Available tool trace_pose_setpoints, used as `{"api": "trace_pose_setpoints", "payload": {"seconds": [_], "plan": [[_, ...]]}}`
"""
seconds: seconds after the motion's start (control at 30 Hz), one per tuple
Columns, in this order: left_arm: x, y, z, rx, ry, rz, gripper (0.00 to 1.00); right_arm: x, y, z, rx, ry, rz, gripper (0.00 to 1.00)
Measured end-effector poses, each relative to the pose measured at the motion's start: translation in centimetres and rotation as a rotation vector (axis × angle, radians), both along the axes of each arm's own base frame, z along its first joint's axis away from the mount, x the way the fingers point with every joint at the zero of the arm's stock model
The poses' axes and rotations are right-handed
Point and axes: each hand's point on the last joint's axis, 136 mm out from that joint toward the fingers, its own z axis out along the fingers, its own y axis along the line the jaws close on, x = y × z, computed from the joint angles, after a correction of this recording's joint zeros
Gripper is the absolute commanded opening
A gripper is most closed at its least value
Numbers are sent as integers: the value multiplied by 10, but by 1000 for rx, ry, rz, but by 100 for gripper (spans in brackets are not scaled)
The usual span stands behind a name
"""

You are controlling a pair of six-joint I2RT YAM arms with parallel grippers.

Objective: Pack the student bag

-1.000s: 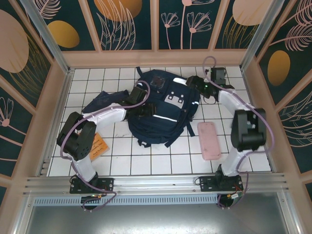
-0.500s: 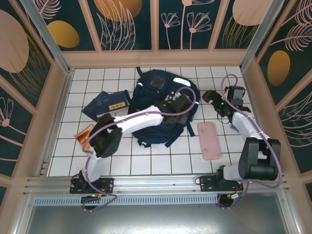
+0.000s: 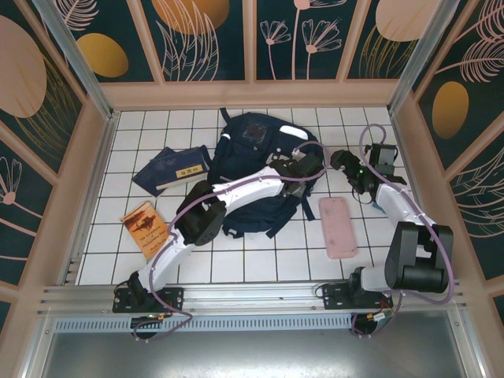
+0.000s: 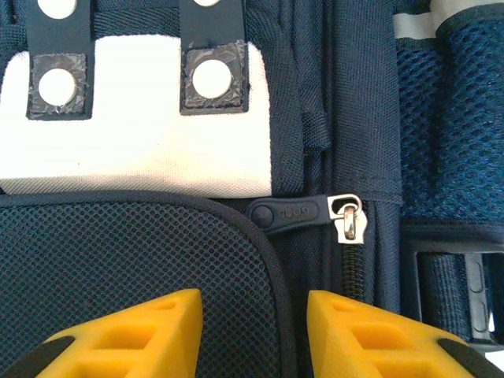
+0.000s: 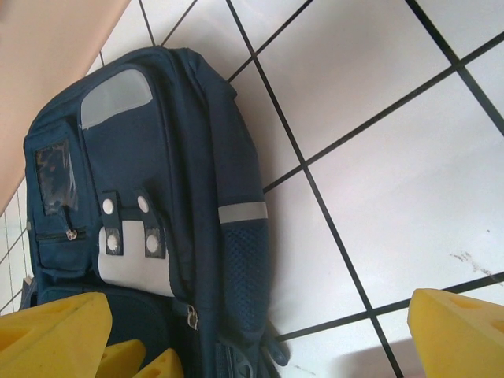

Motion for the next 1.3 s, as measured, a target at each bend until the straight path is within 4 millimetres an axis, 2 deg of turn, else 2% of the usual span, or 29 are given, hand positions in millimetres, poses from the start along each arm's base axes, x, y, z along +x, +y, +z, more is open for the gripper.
{"api": "trace_pose_setpoints", "payload": {"seconds": [0.2, 0.4, 0.6, 0.67, 0.93, 1.07, 1.17, 1.3], "plan": [[4, -5, -12, 22, 6, -8, 40, -1, 1, -1, 3, 2, 3, 97], [7, -2, -13, 50, -9, 1, 37, -1, 1, 0, 6, 1, 6, 97], [11, 5, -17, 90, -35, 18, 22, -1, 2, -1, 8, 2, 7, 97], [11, 5, -16, 95, -38, 20, 15, -1, 2, -1, 9, 2, 7, 97], [13, 8, -9, 117, -63, 8, 0, -1, 4, 0, 18, 2, 14, 97], [14, 14, 18, 104, -95, -7, 0, -2, 4, 2, 14, -7, 18, 96], [18, 24, 54, 75, -132, 0, 0, -5, 8, 4, 11, -18, 30, 96], [31, 45, 104, 27, -192, 29, 0, -10, 25, 6, 3, -39, 83, 97]]}}
